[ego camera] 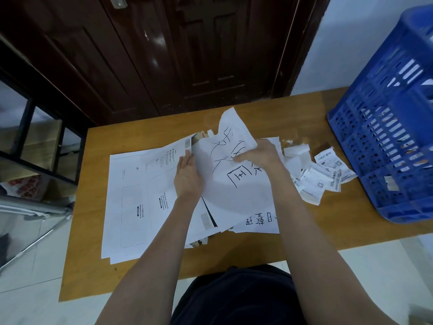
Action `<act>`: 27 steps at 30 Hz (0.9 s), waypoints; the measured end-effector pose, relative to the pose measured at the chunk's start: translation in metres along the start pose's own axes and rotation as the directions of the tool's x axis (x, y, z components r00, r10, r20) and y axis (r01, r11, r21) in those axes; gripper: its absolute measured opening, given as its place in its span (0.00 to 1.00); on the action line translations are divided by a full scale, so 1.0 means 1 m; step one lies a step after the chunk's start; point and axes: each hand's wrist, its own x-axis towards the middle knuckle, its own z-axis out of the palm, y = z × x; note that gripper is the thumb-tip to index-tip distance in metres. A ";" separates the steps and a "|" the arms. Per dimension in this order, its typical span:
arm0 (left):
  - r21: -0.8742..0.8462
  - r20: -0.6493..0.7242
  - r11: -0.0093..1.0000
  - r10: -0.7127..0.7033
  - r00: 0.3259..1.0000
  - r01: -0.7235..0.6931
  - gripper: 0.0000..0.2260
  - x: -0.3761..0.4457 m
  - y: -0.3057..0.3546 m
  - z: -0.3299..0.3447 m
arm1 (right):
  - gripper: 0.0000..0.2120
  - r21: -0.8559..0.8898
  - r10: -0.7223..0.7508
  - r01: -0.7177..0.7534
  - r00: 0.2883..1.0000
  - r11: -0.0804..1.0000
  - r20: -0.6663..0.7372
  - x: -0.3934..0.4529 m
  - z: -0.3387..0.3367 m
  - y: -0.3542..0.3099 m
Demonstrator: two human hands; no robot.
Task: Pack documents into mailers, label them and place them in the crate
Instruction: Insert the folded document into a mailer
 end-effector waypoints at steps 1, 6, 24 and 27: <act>0.001 0.000 1.000 -0.002 1.000 0.002 0.25 0.000 -0.001 0.001 | 0.22 0.007 -0.008 0.008 1.000 1.000 0.002 0.001 0.001 0.001; 0.026 0.019 1.000 -0.002 1.000 0.001 0.26 -0.001 -0.002 0.002 | 0.22 0.081 -0.069 0.066 0.997 0.995 0.033 0.000 0.004 0.003; -0.033 -0.007 0.999 -0.005 1.000 0.005 0.26 0.001 0.002 0.001 | 0.21 -0.038 -0.130 0.126 0.985 0.991 -0.116 -0.002 0.012 -0.007; -0.052 0.018 0.998 0.024 1.000 -0.023 0.26 0.000 0.003 0.000 | 0.22 -0.076 -0.141 0.130 0.978 0.989 -0.154 -0.005 0.016 -0.009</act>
